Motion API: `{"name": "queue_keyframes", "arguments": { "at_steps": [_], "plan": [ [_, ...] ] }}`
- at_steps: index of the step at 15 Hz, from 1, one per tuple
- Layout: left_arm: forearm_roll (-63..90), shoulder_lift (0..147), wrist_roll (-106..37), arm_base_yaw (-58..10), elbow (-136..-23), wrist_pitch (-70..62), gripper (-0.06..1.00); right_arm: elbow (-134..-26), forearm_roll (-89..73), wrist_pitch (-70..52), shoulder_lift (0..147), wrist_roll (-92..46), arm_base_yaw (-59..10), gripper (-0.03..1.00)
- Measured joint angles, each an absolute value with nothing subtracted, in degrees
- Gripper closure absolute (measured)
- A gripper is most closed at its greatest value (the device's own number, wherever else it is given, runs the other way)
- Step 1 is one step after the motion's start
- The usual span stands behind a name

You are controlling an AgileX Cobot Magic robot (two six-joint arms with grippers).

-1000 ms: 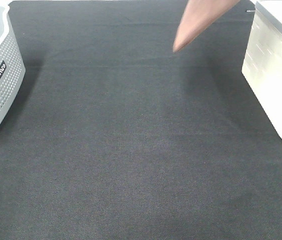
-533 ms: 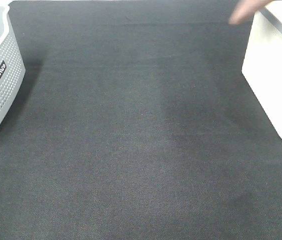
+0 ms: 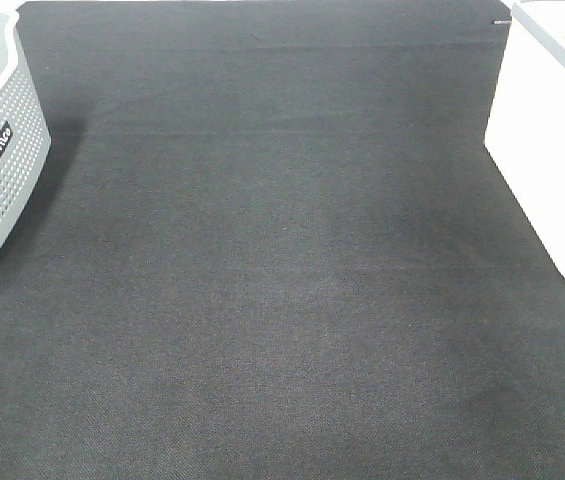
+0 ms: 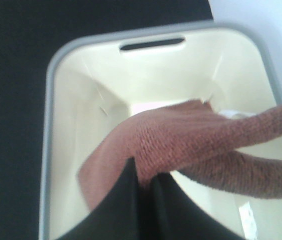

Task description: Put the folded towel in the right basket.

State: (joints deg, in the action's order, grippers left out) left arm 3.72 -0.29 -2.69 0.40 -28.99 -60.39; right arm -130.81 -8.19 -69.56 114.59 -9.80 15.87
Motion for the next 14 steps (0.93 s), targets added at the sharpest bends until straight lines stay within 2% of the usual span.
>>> {"name": "queue_keyframes", "arguments": {
  "at_steps": [3,4,5,8,9,11,14],
  "plan": [
    [3.72,-0.29,-2.69,0.40,-28.99,-60.39,0.07,-126.11,-7.56,-69.96,117.80,-9.34,15.93,0.94],
    [3.72,-0.29,-2.69,0.40,-28.99,-60.39,0.07,-125.94,-6.53,-69.96,119.00,-7.96,15.93,0.88],
    [3.72,-0.29,-2.69,0.40,-28.99,-60.39,0.07,-125.94,-5.27,-69.96,119.98,-6.42,15.93,0.79],
    [3.72,-0.29,-2.69,0.40,-28.99,-60.39,0.07,-125.94,-3.67,-69.90,120.66,-3.15,15.93,0.41],
    [3.72,-0.29,-2.69,0.40,-28.99,-60.39,0.07,-125.94,-4.07,-69.90,120.49,-2.58,15.93,0.33],
    [3.72,-0.29,-2.69,0.40,-28.99,-60.39,0.07,-125.94,-9.40,-69.90,119.58,-2.41,15.93,0.28],
    [3.72,-0.29,-2.69,0.40,-28.99,-60.39,0.07,-125.94,-13.98,-69.90,116.77,-2.52,15.18,0.27]
  ]
}}
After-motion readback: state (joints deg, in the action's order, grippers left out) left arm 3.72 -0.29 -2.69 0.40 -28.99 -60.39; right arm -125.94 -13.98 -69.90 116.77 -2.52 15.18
